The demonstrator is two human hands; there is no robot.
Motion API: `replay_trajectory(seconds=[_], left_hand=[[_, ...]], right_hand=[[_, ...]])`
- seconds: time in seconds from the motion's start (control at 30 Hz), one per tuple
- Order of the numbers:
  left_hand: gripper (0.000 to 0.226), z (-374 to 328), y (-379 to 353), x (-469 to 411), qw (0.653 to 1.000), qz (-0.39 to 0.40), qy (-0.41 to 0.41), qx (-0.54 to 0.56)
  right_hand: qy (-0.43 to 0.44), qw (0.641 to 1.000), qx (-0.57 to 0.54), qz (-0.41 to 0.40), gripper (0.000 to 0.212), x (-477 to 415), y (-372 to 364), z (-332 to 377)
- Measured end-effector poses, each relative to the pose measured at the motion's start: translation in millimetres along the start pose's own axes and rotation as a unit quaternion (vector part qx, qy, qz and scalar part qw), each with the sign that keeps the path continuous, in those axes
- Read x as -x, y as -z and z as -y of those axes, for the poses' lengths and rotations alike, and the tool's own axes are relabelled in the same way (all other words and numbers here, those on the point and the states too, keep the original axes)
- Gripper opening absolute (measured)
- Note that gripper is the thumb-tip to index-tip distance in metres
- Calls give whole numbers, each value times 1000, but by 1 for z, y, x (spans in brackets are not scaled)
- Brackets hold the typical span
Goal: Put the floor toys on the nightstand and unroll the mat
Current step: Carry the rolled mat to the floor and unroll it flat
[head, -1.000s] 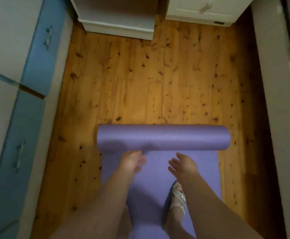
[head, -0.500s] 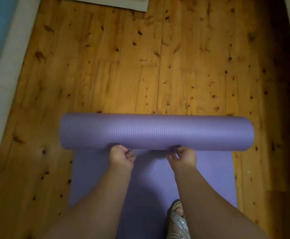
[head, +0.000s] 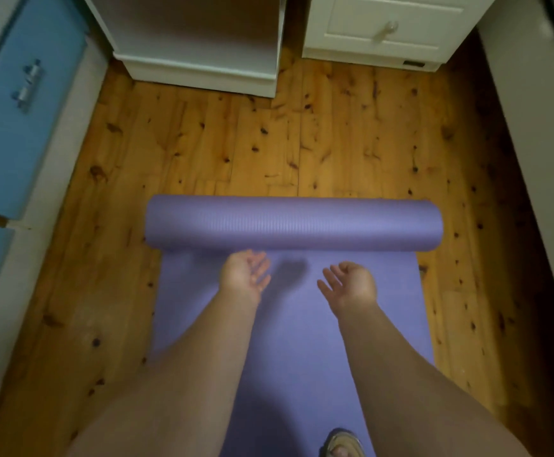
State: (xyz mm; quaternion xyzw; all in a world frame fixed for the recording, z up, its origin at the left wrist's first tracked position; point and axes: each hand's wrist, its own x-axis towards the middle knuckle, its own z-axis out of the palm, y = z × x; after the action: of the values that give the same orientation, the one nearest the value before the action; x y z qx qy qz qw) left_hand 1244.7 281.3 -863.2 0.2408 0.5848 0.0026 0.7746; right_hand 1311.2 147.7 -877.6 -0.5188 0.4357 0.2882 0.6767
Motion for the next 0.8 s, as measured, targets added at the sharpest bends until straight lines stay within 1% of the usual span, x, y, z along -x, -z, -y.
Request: replay_trajectory(seconds=[0.03, 0.1, 0.2, 0.27, 0.33, 0.4, 0.43, 0.47, 0.5, 0.53, 0.57, 0.6, 0.67, 0.73, 0.8], left_hand=[[24, 2, 5, -12, 1000, -14, 13, 4], [16, 0, 10, -43, 999, -34, 15, 21], [25, -1, 15, -91, 996, -57, -6, 72], [25, 0, 18, -114, 992, -61, -12, 109], [27, 1, 17, -126, 987, -40, -16, 153], [31, -9, 10, -130, 984, 11, -33, 173], [40, -22, 3, -132, 983, 48, -50, 168], [51, -37, -5, -134, 982, 84, -72, 156], [53, -55, -16, -133, 979, 118, -101, 136], [51, -73, -28, -132, 974, 149, -131, 113], [52, -88, -38, -128, 969, 171, -154, 87], [54, -100, -47, -125, 966, 183, -173, 62], [63, -106, -57, -121, 965, 183, -188, 20], [68, -96, -57, -118, 968, 179, -177, -12], [66, -83, -51, -119, 974, 161, -160, -27]], right_hand=[[-10, 1000, 6, -6, 34, -10, -2, -5], [-27, 1000, 4, -5, 35, -35, -12, -11], [-31, 999, -6, 20, 21, -75, -27, -20], [-19, 999, -43, 27, 27, -98, -33, -26], [4, 995, -84, 46, 26, -113, -35, -31], [23, 990, -104, 94, 19, -115, -44, -24], [41, 986, -103, 122, 23, -112, -55, -14], [67, 982, -97, 147, 40, -111, -66, 0], [92, 978, -82, 166, 59, -111, -79, 16], [119, 974, -57, 185, 72, -109, -93, 33], [146, 968, -28, 201, 74, -105, -106, 48], [167, 963, -3, 214, 71, -100, -117, 60], [180, 958, 25, 220, 67, -95, -129, 71], [172, 959, 35, 224, 66, -92, -130, 67], [163, 962, 42, 213, 65, -94, -125, 57]])
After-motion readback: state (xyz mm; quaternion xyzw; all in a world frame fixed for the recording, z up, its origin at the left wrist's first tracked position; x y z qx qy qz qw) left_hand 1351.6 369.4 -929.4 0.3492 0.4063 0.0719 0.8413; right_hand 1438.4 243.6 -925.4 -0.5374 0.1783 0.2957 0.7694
